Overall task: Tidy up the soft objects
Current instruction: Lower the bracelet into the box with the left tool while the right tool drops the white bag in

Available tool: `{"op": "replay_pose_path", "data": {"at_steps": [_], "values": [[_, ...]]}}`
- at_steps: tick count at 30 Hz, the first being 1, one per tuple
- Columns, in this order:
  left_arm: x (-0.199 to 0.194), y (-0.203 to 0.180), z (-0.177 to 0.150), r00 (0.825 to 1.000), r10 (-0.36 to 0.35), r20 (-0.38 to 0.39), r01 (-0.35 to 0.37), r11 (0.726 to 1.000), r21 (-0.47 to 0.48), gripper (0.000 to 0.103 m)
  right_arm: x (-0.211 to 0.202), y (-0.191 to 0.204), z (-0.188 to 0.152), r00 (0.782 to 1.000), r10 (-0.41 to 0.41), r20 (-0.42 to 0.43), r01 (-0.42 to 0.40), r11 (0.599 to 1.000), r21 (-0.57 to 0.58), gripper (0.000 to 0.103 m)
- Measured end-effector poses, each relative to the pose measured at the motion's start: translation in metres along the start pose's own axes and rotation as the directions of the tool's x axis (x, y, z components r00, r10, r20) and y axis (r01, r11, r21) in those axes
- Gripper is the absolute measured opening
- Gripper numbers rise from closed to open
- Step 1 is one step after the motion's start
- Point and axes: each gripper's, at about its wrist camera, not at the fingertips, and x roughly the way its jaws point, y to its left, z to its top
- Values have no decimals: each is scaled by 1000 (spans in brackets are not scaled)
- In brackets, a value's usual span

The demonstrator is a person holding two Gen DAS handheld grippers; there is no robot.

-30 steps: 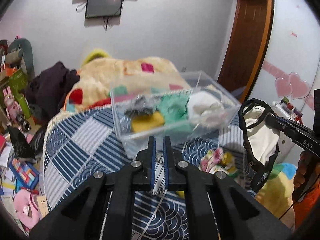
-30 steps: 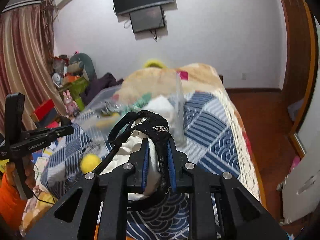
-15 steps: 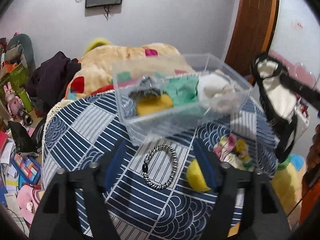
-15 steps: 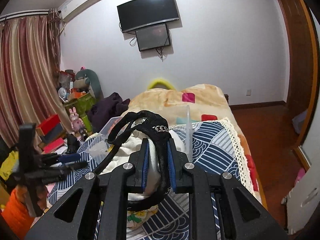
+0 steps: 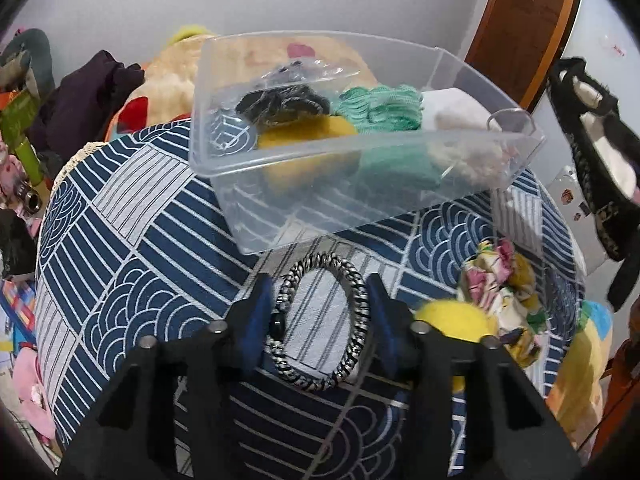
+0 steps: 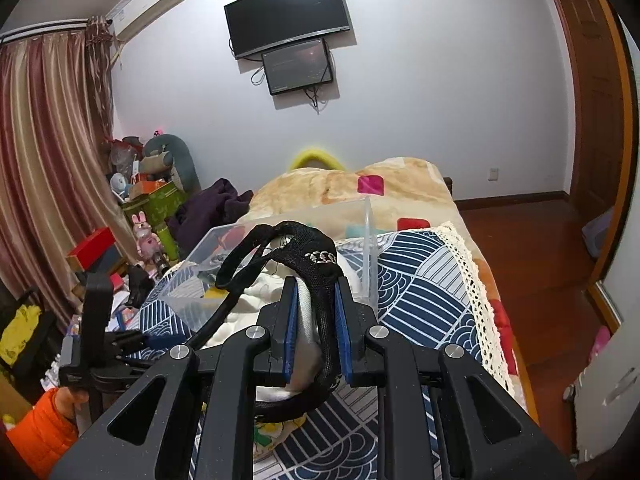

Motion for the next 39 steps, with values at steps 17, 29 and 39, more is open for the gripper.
{"op": "replay_pose_path", "data": {"at_steps": [17,29,39], "values": [[-76,-21,16,981,-22,192,5,996,91,10,8,6,23,999,-7,47,7,1000,-1,16],[-75,-12,77,949,40,314,-45,999,9,10,49,19,50,997,-55,60,56,998,-19,16],[-16,-9,86,969,86,232,-93,995,18,10,106,37,31,992,-81,-95,71,992,-106,16]]}}
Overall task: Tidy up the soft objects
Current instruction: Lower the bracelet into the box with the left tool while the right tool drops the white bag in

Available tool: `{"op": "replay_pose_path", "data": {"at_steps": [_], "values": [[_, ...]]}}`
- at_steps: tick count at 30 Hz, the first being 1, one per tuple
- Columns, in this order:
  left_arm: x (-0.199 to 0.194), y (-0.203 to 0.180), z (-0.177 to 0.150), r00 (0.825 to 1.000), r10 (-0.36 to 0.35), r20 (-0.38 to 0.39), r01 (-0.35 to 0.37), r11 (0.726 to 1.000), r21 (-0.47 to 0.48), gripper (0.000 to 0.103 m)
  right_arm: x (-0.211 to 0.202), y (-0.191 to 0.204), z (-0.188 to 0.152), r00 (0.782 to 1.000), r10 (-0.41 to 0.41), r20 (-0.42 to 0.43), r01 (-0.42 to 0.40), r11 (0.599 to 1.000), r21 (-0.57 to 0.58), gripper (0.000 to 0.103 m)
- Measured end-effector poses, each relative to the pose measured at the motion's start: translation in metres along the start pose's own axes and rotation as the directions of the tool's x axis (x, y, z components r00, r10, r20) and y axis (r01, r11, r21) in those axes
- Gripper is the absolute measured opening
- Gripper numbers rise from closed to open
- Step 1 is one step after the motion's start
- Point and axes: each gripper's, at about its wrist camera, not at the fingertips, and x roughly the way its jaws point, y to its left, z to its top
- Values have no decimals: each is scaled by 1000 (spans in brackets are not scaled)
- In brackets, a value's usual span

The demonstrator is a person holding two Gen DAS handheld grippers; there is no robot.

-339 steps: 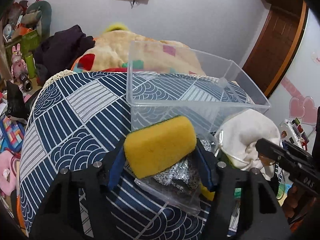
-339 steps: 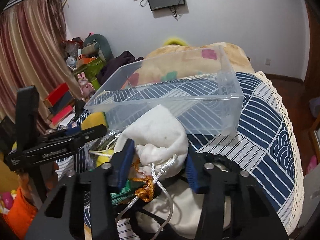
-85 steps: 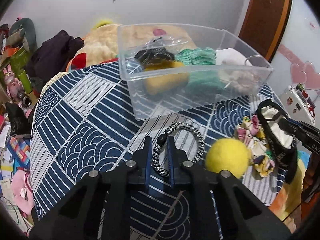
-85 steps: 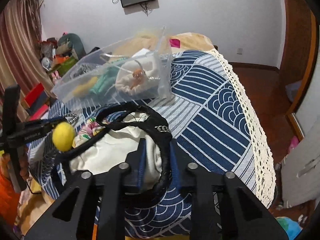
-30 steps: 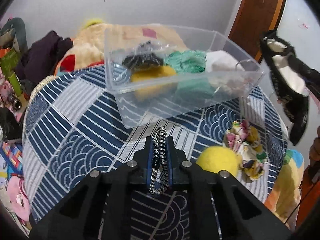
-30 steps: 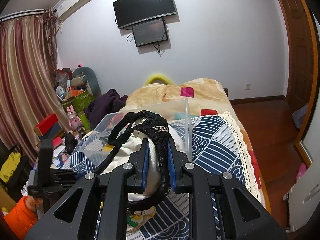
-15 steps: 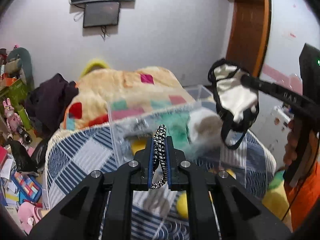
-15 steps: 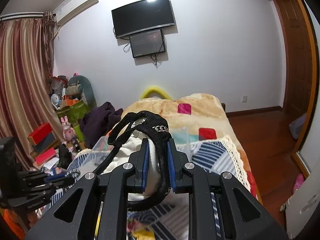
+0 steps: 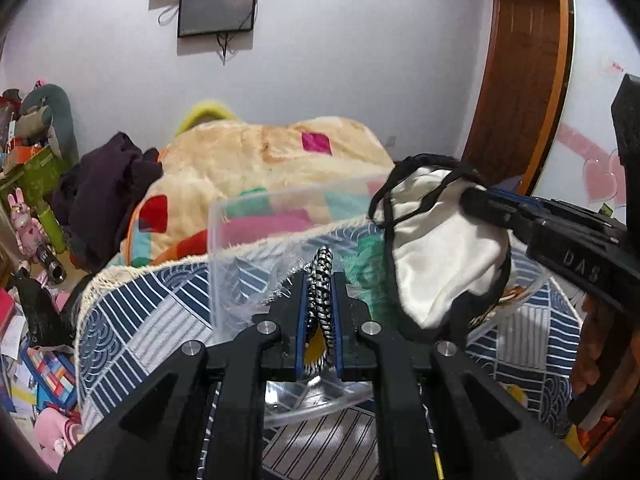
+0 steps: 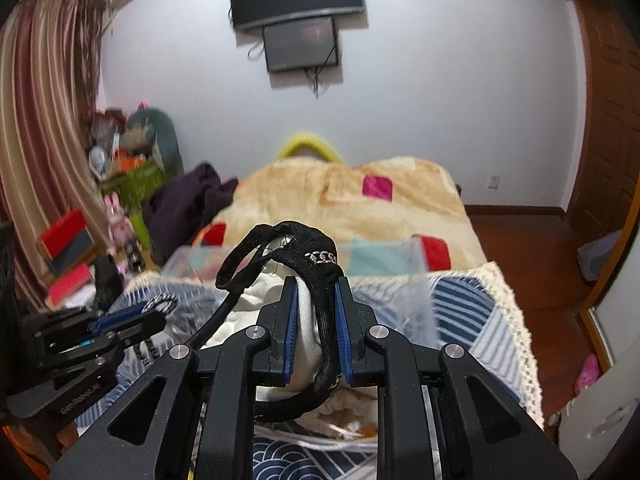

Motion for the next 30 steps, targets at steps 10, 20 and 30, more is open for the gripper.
{"op": "replay_pose_path", "data": {"at_steps": [10,20,30], "values": [[0,-2,-3,999,-26,-42,25,1000,-10,44,9,-6,-10,994,4,-106,-10,998,-58,31],[-56,-12,2,998,-20,61,20,1000,-5,66,-46,-12,-5,1000,-12,15,13,998,-57,68],[-92,-22,-14,994,-80,70,80,997,15,76,-82,-7,-26,999,35,32,-32,995,-96,82]]}}
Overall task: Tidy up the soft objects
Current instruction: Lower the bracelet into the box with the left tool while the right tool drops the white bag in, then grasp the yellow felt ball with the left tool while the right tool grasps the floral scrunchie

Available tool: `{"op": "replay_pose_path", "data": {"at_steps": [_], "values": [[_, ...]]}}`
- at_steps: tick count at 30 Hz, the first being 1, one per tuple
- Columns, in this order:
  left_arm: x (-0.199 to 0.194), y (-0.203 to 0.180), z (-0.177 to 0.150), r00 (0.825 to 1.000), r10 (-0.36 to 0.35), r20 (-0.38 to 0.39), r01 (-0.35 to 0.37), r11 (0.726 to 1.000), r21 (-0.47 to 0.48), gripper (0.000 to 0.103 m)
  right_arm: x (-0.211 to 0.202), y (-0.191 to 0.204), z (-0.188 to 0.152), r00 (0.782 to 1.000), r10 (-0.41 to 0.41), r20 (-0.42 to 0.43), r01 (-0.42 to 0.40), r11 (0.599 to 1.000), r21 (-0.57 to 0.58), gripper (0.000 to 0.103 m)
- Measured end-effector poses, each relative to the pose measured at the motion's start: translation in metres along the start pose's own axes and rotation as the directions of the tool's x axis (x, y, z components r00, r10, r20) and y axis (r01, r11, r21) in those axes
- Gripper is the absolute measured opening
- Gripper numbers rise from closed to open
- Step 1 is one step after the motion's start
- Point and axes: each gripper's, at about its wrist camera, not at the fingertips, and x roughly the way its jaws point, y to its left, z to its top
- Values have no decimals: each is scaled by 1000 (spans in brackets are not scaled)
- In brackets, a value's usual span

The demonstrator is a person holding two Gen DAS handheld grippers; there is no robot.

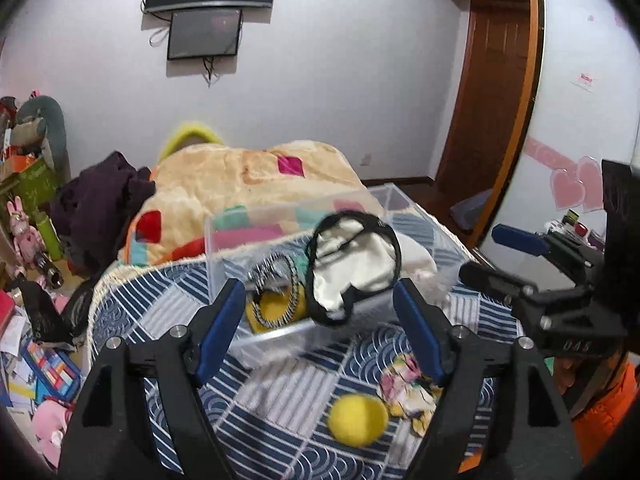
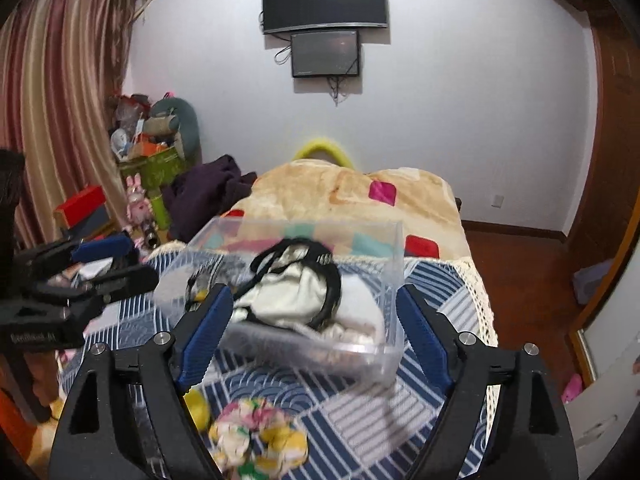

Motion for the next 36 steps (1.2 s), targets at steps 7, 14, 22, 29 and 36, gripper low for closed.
{"op": "replay_pose_path", "data": {"at_steps": [7,14,22,29,36], "values": [[11,-7,-28,996,-12,-88,13,1000,11,76,19,8,-36,992,52,-118,-54,999,-8,82],[30,-12,-62,981,-29,-193,34,999,20,76,35,20,-66,971,102,-217,-103,995,6,82],[46,-12,-86,959,-67,-276,68,998,-5,68,43,30,-83,956,93,-279,-109,993,-43,79],[52,-19,-91,949,-129,-287,127,992,-27,45,42,26,-88,957,71,-280,-90,995,-52,47],[43,-23,-85,957,-123,-263,126,992,-5,44,35,17,-88,958,100,-268,-105,994,-5,17]]}}
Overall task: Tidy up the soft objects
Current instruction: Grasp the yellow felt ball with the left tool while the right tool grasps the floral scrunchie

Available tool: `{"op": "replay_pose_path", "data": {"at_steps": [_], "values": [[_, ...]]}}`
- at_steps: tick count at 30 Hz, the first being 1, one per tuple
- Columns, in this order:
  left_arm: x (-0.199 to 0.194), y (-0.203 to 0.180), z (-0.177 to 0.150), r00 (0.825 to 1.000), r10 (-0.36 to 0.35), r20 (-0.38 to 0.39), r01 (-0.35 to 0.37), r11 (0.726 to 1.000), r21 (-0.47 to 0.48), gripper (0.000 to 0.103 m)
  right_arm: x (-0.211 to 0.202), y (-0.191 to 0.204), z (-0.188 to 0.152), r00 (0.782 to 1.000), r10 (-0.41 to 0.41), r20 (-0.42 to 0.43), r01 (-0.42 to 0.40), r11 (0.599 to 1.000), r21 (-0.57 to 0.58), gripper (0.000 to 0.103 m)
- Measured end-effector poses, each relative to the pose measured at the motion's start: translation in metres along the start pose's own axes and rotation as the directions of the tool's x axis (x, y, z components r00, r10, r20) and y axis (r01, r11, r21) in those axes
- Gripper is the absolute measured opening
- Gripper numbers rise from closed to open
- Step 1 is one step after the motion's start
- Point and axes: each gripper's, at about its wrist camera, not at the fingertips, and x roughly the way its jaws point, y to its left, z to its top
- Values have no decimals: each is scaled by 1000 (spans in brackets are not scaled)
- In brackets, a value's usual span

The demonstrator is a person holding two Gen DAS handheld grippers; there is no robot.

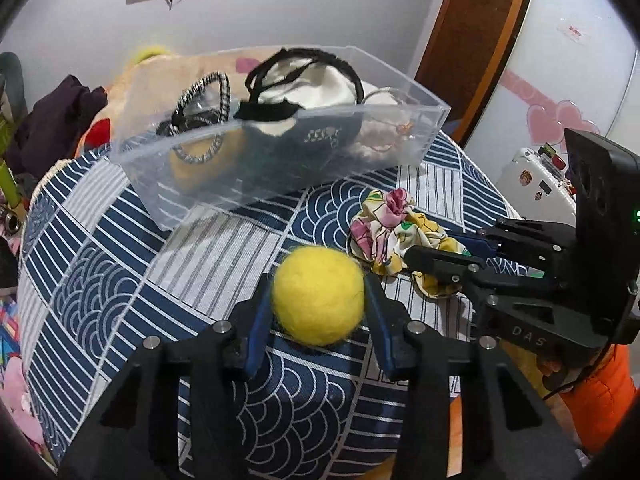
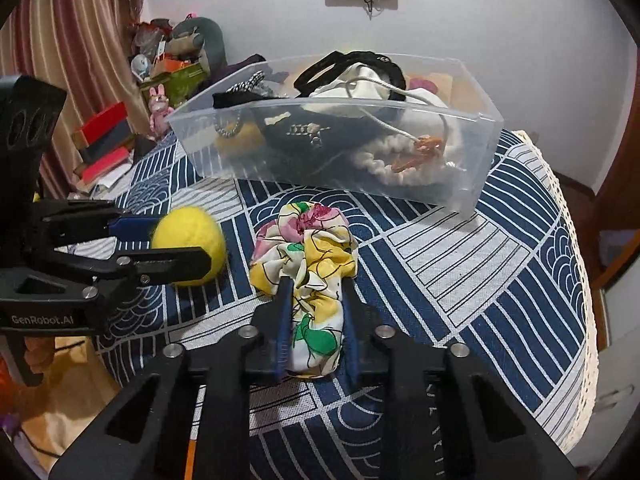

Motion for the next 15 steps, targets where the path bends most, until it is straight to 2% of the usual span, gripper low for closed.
{"op": "replay_pose_path", "data": {"at_steps": [5,9,15], "values": [[-20,1,11,998,12,60,-12,1000,0,44,-11,4,5,999,-1,36,2,1000,-25,16],[-36,1,24,992,30,125,-30,1000,-1,44,-28,5,19,995,-7,103,10,1000,-28,16],[-64,3,51,965,74,253,-76,997,-2,44,-52,1,43,974,-21,224,23,1000,-7,16]]}}
